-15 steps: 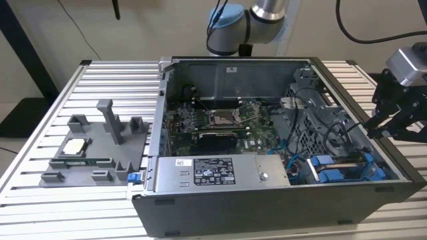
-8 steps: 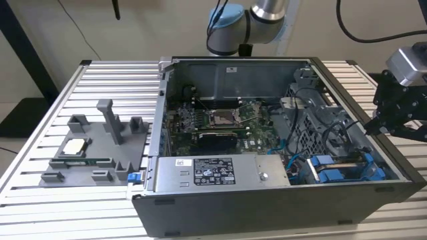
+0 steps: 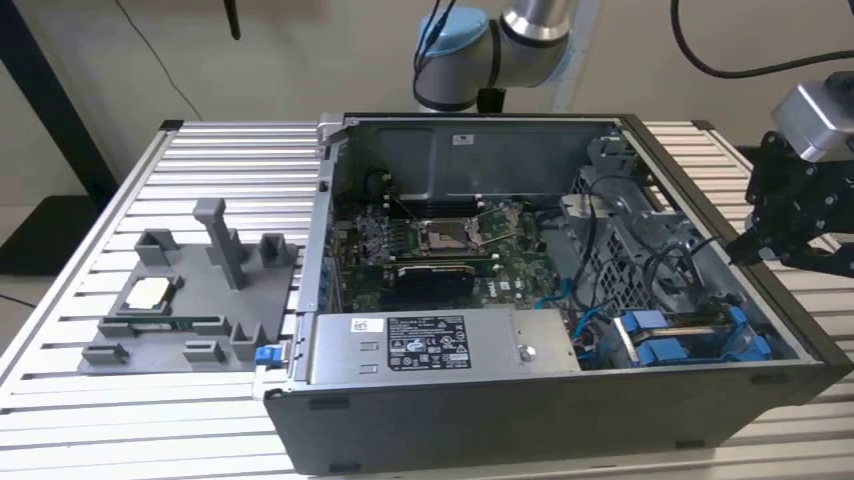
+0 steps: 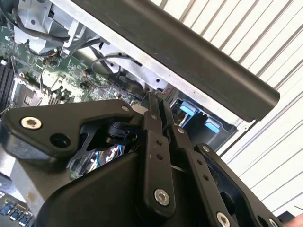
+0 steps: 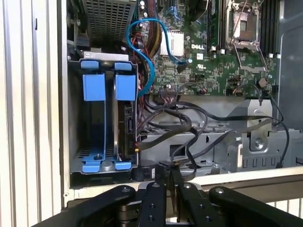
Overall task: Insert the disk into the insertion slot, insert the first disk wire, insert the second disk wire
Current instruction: 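Insert the second disk wire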
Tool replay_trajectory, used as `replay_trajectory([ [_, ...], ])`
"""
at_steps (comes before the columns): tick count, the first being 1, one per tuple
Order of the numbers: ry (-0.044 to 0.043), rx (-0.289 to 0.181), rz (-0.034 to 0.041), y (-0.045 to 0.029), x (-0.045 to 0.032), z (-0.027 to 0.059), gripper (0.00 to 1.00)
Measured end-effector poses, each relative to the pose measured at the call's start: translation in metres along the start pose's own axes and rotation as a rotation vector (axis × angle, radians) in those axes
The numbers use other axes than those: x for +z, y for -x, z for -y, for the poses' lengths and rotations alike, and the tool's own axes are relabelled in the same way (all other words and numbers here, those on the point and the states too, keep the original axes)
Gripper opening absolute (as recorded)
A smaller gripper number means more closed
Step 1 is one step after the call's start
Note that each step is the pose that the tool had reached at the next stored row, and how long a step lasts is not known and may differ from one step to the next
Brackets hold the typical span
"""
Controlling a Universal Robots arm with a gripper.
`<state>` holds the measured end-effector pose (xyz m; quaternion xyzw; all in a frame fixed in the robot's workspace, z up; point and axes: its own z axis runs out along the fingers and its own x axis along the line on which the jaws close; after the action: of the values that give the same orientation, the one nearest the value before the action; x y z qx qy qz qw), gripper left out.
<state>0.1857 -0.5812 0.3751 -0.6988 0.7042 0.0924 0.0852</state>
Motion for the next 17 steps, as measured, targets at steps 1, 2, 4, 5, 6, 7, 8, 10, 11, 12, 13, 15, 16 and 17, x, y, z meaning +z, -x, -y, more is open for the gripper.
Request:
replay_trajectory([
  [1, 0.0, 0.0, -0.0002, 0.0001, -0.0006, -0.0024, 0.16],
  [2, 0.0, 0.0, -0.0001, 0.0002, -0.001, -0.0049, 0.16],
  [4, 0.0001, 0.0, -0.0007, 0.0003, -0.0017, -0.011, 0.16],
  [5, 0.0, 0.0, -0.0011, 0.0004, -0.0019, -0.0142, 0.16],
  [6, 0.0, 0.0, -0.0014, 0.0004, -0.0021, -0.0176, 0.16],
  [7, 0.0, 0.0, -0.0018, 0.0004, -0.0023, -0.0214, 0.16],
  [8, 0.0, 0.0, -0.0029, 0.0004, -0.0023, -0.0256, 0.16],
  [10, 0.0, 0.0, -0.0063, 0.0003, -0.0022, -0.0344, 0.16],
  [11, -0.0001, 0.0, -0.0082, 0.0003, -0.0022, -0.0389, 0.16],
  [12, -0.0002, 0.0, -0.0101, 0.0002, -0.0021, -0.0433, 0.16],
  [13, -0.0007, 0.0, -0.0138, 0.0002, -0.0021, -0.0471, 0.16],
  [15, -0.0019, 0.0, -0.0426, 0.0002, -0.0021, -0.0511, 0.16],
  [16, -0.0019, -0.001, -0.0616, 0.0002, -0.0021, -0.0519, 0.16],
  [17, -0.0019, -0.001, -0.0795, 0.0001, -0.002, -0.0527, 0.16],
])
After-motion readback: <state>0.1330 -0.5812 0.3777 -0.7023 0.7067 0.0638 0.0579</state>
